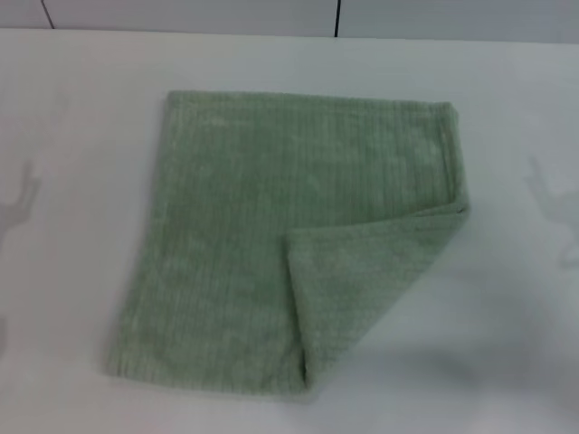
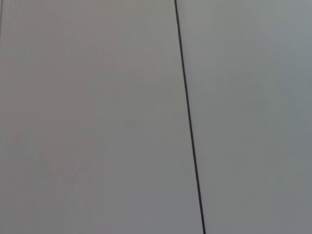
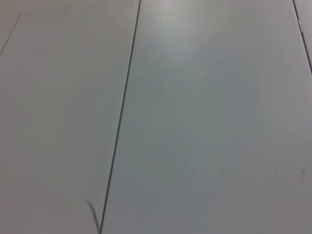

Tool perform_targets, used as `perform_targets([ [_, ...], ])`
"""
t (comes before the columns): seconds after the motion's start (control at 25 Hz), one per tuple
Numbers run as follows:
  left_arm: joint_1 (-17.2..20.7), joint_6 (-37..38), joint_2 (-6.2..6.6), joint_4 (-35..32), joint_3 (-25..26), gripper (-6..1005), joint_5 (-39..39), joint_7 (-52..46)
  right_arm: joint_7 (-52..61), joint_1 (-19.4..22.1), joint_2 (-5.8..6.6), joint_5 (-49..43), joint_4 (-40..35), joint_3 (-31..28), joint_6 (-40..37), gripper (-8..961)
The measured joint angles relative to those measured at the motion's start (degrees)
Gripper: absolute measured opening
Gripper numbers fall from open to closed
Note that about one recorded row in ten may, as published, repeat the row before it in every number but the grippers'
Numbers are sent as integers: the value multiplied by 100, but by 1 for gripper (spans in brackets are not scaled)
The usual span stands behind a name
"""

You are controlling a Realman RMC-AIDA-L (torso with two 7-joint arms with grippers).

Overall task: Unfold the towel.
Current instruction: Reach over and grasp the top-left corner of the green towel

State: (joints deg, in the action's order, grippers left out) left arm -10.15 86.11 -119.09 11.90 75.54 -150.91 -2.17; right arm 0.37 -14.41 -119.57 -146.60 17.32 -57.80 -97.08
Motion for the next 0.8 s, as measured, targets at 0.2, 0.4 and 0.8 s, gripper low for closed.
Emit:
perform_targets([
  [0.2, -3, 32, 0, 19, -41, 860, 1, 42, -30, -10, 0, 7, 3, 104, -17, 790],
  [0.4, -2, 95, 0, 58, -134, 856, 5, 53, -6, -24, 0, 24, 8, 116, -18, 789],
  [0.8, 89, -498, 51, 655, -330, 848, -5, -5, 89, 3, 120, -2, 803, 387, 1000, 790],
])
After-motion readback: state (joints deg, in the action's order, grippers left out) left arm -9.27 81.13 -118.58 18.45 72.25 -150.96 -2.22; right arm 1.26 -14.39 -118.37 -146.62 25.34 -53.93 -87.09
